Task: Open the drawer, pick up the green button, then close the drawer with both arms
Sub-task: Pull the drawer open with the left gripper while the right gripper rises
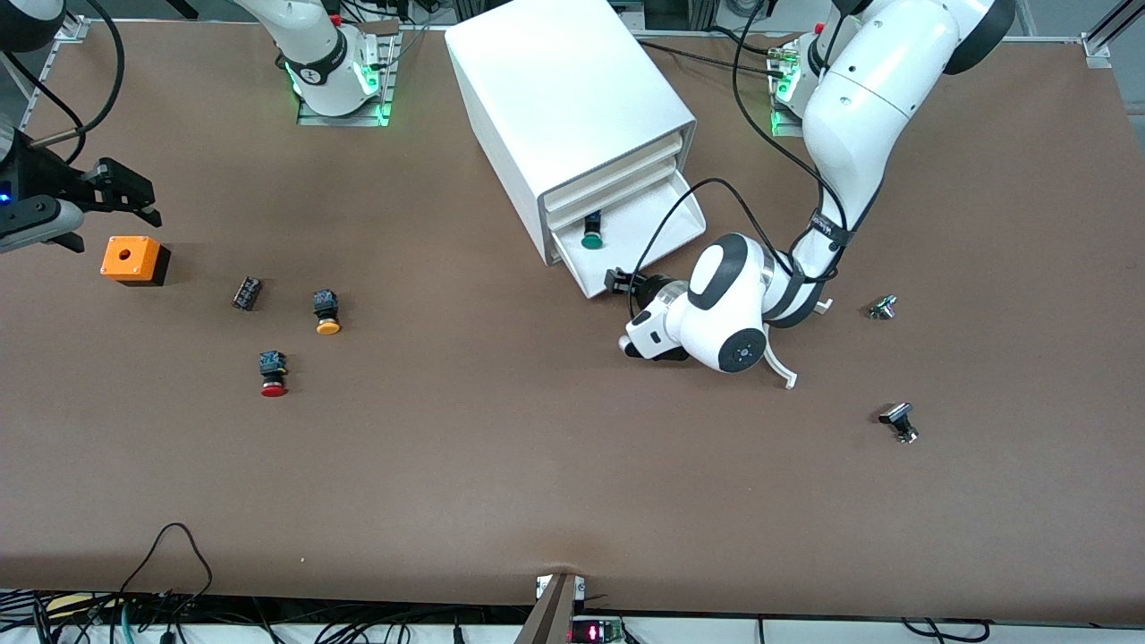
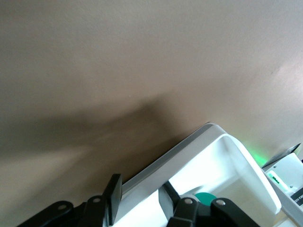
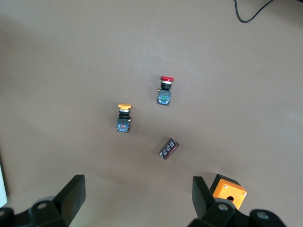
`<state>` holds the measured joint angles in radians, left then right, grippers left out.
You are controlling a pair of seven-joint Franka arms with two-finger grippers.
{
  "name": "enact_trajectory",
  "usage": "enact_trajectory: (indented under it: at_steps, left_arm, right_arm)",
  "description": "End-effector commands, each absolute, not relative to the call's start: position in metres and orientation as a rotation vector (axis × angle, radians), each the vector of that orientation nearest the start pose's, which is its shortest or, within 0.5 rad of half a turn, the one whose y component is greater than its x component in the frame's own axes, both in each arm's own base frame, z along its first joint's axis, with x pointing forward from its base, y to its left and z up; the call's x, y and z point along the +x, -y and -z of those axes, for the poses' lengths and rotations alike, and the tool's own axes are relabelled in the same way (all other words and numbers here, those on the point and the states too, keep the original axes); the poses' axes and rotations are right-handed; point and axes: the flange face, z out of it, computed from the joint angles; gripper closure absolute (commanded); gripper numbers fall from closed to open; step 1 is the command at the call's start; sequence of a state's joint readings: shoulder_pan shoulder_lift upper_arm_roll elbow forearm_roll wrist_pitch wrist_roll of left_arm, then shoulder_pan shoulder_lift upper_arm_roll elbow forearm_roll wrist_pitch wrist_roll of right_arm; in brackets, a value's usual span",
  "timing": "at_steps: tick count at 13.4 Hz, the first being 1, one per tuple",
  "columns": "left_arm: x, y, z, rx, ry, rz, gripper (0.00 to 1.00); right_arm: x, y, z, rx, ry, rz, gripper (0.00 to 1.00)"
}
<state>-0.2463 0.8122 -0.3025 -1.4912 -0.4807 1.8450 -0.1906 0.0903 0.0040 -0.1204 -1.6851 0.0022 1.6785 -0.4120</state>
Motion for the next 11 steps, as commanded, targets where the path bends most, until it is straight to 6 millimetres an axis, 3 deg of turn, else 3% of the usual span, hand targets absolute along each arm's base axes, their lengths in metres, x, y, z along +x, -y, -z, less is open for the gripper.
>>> enact_trajectory:
  at_steps: [1, 4, 6, 11]
  left_arm:
    - [0.608, 0.325, -0.172, -3.417, 0.093, -0.995, 0.64]
    - [0.619, 0.308, -0.171, -3.416, 0.136, -0.959, 0.64]
    - [0.629, 0.301, -0.168, -3.428, 0.163, -0.945, 0.64]
    - [0.635, 0.291, -0.174, -3.435, 0.182, -0.936, 0.64]
  right_arm:
    - [0.570, 0.018, -0.576, -3.077, 0.606, -0.020, 0.00]
    - [0.572, 0.016, -0.575, -3.077, 0.609, -0.022, 0.00]
    - [0.582, 0.012, -0.550, -3.082, 0.609, -0.093, 0.00]
    - [0.584, 0.010, -0.550, -3.074, 0.627, -0.102, 0.00]
